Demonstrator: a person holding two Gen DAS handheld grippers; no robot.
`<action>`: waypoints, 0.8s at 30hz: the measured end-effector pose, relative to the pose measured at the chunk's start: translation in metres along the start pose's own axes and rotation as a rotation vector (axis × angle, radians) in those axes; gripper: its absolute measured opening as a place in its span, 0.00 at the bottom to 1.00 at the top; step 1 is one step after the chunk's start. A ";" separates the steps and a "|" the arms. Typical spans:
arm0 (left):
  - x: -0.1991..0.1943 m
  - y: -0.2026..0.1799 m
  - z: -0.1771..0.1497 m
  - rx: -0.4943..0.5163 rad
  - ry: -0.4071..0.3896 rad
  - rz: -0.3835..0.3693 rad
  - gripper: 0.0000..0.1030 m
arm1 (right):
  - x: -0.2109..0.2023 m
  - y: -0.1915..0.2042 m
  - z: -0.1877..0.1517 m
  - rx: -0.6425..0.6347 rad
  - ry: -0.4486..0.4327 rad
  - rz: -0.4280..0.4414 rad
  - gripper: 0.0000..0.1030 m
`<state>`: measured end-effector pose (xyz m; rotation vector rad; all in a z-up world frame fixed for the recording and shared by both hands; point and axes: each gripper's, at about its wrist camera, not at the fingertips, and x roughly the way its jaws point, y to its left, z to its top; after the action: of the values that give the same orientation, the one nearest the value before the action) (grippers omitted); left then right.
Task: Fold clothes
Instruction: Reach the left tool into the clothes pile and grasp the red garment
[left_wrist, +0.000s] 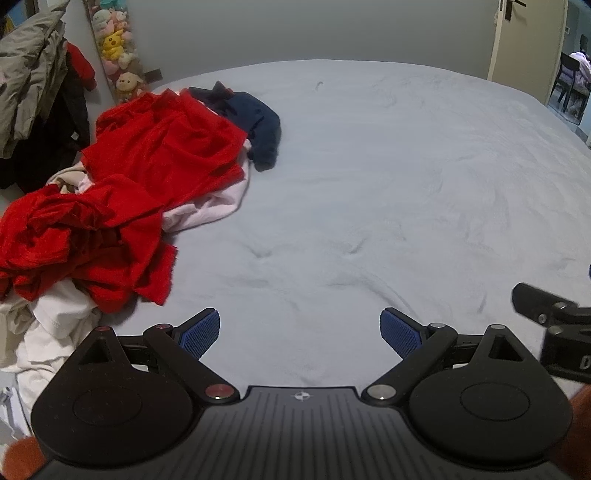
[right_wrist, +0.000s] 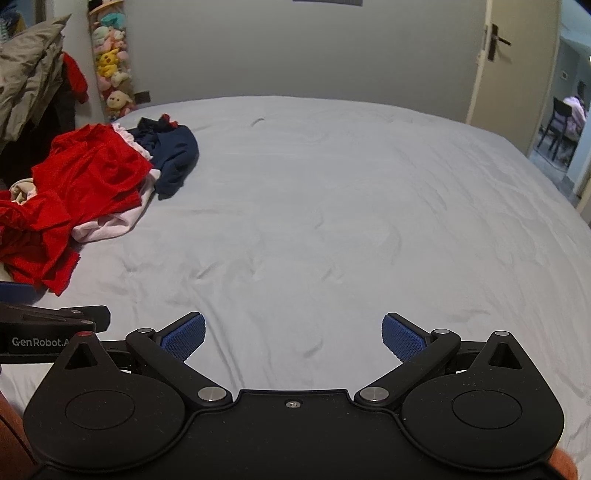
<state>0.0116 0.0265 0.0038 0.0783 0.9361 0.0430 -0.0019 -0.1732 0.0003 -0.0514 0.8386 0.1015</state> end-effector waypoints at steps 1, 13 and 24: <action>0.001 0.005 0.002 -0.003 -0.004 0.007 0.92 | 0.001 0.001 0.002 -0.003 -0.001 0.002 0.95; 0.020 0.078 0.053 -0.100 -0.047 0.040 0.71 | 0.044 0.030 0.058 -0.147 0.055 0.258 0.47; 0.087 0.147 0.135 0.013 -0.121 0.115 0.73 | 0.101 0.087 0.114 -0.342 0.039 0.344 0.43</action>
<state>0.1714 0.1721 0.0268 0.1455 0.8103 0.1368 0.1396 -0.0700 0.0005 -0.2310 0.8557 0.5687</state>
